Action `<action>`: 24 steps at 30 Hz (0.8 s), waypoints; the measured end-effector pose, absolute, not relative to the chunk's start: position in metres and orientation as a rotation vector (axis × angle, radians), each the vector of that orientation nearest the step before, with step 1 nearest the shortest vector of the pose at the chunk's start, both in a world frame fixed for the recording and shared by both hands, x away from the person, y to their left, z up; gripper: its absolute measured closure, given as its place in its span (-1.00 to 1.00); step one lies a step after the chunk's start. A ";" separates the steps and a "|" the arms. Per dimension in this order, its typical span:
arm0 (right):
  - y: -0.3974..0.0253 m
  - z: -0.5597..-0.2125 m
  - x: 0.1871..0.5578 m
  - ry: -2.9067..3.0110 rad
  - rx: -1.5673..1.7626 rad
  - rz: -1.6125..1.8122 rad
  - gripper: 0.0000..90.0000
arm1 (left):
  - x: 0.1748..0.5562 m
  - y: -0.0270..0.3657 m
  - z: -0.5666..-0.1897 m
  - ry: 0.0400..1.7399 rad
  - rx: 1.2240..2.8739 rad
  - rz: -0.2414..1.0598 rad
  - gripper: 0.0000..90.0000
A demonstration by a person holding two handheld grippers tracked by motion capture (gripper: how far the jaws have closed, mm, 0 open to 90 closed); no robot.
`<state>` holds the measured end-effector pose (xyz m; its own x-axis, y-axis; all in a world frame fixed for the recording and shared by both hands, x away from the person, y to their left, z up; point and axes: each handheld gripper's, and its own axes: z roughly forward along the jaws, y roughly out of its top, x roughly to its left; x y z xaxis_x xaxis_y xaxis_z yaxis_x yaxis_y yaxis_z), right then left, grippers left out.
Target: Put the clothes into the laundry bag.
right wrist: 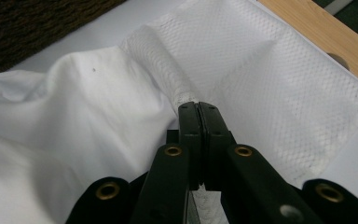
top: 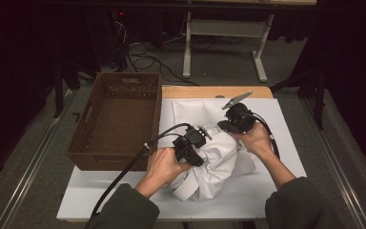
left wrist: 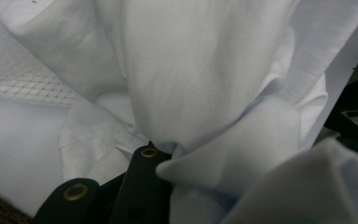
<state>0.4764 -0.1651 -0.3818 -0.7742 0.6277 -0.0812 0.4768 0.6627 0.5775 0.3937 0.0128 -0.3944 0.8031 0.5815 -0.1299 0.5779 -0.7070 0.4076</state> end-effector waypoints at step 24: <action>-0.157 -0.384 0.462 2.624 0.806 0.801 1.00 | 0.405 0.013 -0.407 0.918 2.481 0.212 -0.40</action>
<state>0.4619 -0.1570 -0.3843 -0.8046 0.5853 -0.1006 0.4292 0.6902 0.5826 0.4045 0.0126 -0.4074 0.7625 0.6467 -0.0212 0.5717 -0.6580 0.4901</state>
